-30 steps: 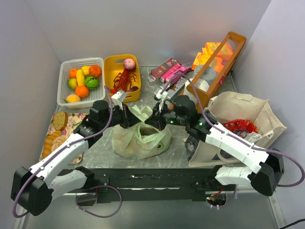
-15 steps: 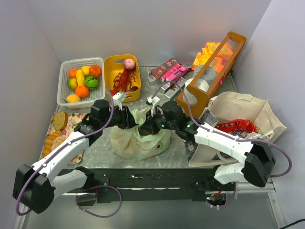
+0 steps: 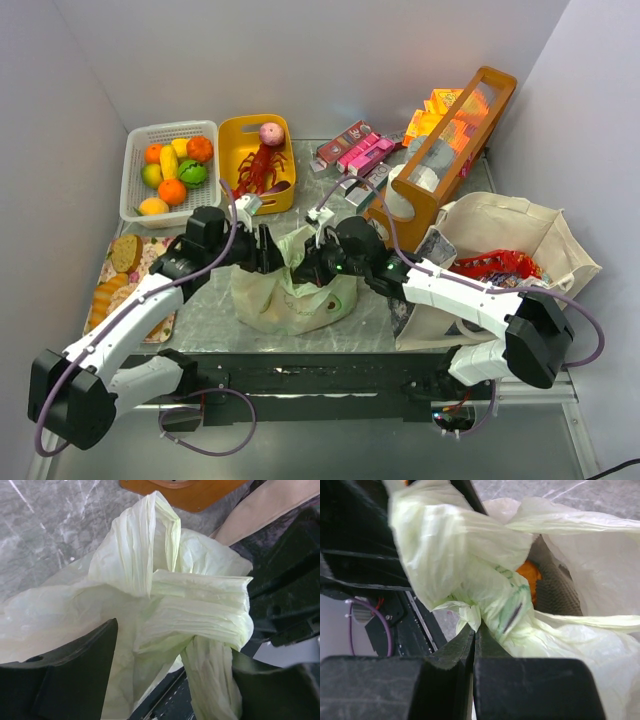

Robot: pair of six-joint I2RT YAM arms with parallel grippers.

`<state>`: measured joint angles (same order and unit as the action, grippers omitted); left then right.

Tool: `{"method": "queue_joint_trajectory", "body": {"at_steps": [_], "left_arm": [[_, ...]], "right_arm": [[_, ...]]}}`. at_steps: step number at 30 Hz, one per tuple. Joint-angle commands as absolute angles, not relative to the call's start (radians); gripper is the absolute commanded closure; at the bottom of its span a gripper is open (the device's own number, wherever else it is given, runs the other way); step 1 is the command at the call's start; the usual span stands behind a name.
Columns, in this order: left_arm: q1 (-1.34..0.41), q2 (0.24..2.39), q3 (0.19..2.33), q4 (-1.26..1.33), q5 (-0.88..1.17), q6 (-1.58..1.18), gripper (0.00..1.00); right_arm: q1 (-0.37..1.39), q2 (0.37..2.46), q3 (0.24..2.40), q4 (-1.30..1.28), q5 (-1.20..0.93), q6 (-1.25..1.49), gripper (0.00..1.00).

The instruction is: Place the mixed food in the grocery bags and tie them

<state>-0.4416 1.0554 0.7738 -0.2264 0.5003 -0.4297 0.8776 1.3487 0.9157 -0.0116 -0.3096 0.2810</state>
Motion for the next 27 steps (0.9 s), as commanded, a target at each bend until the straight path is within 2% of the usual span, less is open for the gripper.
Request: {"method": "queue_joint_trajectory", "body": {"at_steps": [1, 9, 14, 15, 17, 18, 21, 27], "left_arm": [[-0.426, 0.990, 0.827, -0.288, 0.529, -0.356, 0.35], [-0.414, 0.838, 0.798, -0.319, 0.468, -0.302, 0.35], [-0.414, 0.811, 0.784, -0.308, 0.451, -0.305, 0.41], [-0.414, 0.815, 0.785, -0.308, 0.449, -0.305, 0.43], [-0.413, 0.821, 0.785, -0.304, 0.449, -0.308, 0.57], [-0.414, 0.822, 0.785, -0.302, 0.452, -0.308, 0.72], [-0.413, 0.824, 0.796, -0.313, 0.431, -0.308, 0.99], [-0.413, 0.778, 0.816, -0.334, 0.393, -0.304, 0.99]], "right_arm": [[0.882, 1.332, 0.907, 0.009, -0.242, 0.313, 1.00], [0.877, 1.345, 0.928, -0.015, -0.250, 0.321, 1.00], [0.877, 1.361, 0.936, -0.009, -0.278, 0.325, 1.00], [0.877, 1.362, 0.936, -0.008, -0.281, 0.327, 1.00], [0.877, 1.364, 0.937, -0.006, -0.281, 0.328, 1.00], [0.877, 1.364, 0.937, -0.006, -0.281, 0.328, 1.00], [0.876, 1.368, 0.939, -0.017, -0.267, 0.327, 1.00], [0.877, 1.368, 0.937, -0.029, -0.229, 0.327, 1.00]]}}
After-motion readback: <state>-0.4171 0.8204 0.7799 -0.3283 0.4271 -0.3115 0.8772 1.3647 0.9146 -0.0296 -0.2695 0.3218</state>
